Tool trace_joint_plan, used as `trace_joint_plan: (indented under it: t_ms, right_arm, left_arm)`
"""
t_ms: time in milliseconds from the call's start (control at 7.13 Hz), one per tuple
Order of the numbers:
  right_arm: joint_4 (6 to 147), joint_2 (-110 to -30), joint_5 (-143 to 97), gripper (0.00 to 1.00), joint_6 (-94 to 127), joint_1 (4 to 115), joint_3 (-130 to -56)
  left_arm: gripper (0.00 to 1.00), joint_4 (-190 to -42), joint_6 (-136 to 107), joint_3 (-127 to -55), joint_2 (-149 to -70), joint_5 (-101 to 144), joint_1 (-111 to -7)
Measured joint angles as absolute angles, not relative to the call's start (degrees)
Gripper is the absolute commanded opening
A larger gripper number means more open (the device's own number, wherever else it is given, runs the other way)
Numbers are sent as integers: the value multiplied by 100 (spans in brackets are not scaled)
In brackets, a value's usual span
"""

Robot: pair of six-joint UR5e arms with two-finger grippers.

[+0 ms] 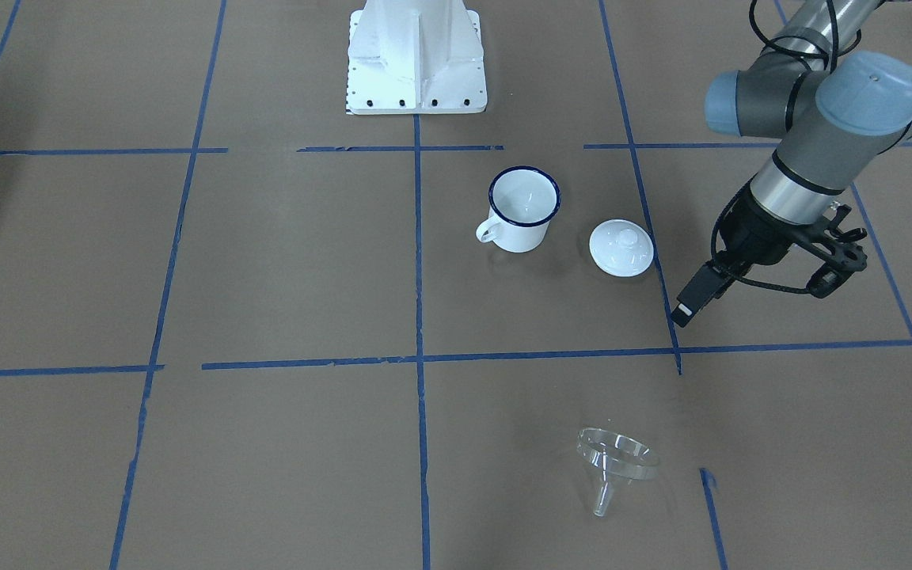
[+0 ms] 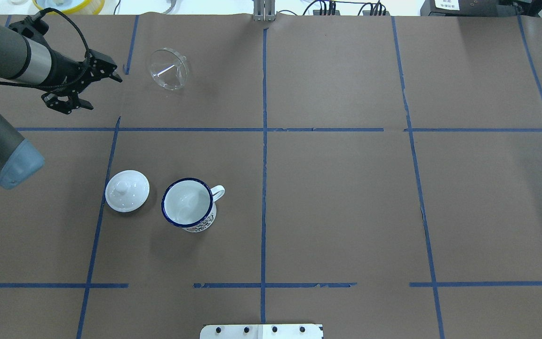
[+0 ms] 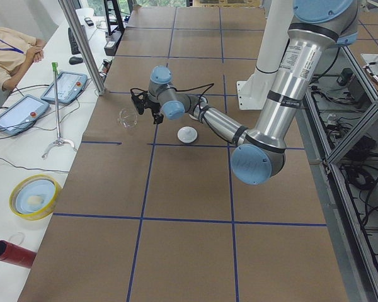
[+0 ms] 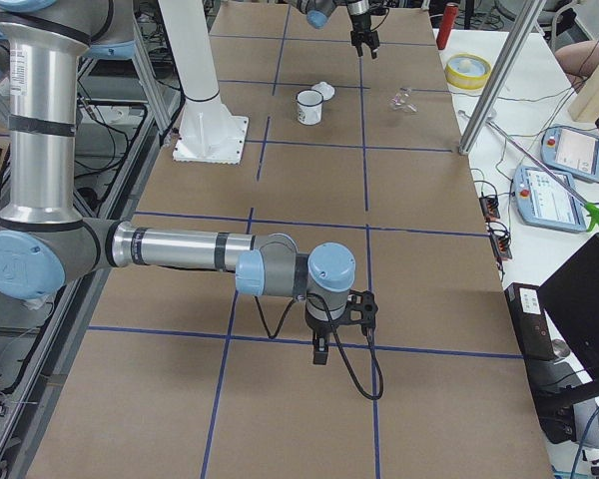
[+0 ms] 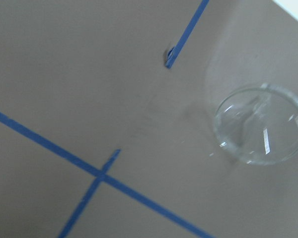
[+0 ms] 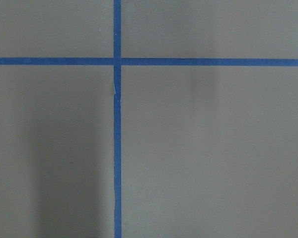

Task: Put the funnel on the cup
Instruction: 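Move the left gripper toward the clear glass funnel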

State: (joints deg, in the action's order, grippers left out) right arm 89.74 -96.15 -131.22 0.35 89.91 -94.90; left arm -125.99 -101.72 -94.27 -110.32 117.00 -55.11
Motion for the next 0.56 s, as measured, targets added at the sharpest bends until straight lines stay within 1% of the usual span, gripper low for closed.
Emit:
trace_joint_plan:
  t_ms: [140,280,561]
  right_arm:
    - [8974,-9615,-13122,100,35,8991,-9490]
    - [8974,-9615,-13122,100,35,8991,-9490]
    - [8974,-9615,-13122,100,35,8991,-9490]
  left_arm:
    - [100,-13259,-10989,-9139,-11179,11263,-5490]
    - [100,-13583,-11562,-8923,-11358,10775,-5429]
    - [100,-13718,-12109,-8657,-11580,10269,-5185]
